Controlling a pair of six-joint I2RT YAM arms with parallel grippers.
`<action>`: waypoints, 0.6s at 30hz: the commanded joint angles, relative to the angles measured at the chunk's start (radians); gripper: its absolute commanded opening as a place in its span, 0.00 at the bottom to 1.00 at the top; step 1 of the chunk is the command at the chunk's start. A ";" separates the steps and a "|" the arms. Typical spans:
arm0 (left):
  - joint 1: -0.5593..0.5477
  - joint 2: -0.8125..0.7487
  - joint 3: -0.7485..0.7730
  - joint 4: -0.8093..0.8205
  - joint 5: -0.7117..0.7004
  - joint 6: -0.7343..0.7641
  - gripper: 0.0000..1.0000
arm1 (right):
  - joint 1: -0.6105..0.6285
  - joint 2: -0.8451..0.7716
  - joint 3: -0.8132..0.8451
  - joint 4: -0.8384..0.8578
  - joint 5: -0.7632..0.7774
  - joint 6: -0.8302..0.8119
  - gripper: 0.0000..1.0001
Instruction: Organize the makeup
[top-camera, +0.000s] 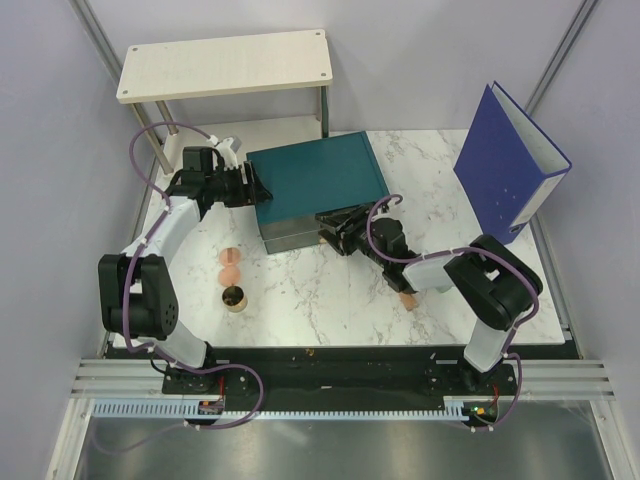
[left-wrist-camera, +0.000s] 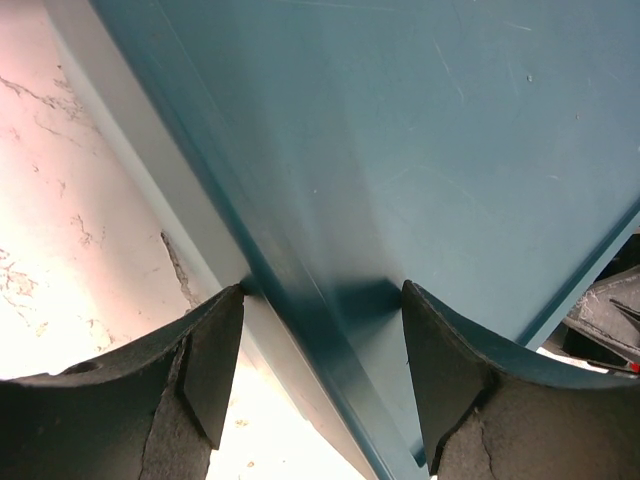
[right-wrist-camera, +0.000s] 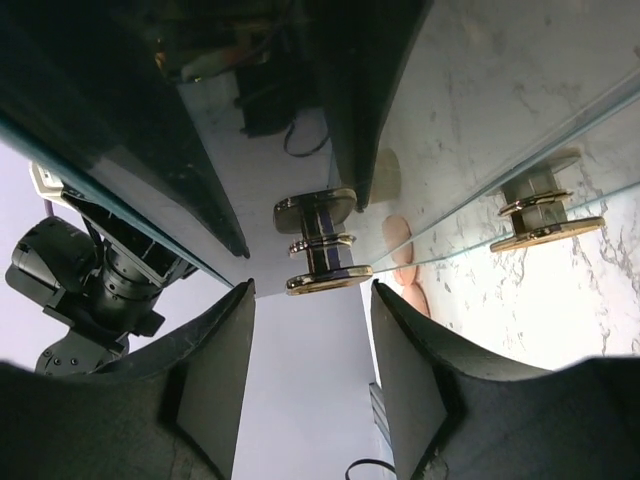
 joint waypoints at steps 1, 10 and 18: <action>-0.010 0.018 0.032 -0.017 0.040 0.030 0.71 | -0.029 0.028 0.058 0.101 0.038 -0.002 0.57; -0.012 0.030 0.048 -0.029 0.047 0.035 0.71 | -0.038 0.032 0.067 0.060 0.095 0.022 0.31; -0.013 0.044 0.064 -0.039 0.044 0.036 0.71 | -0.040 -0.035 0.035 -0.049 0.092 0.019 0.00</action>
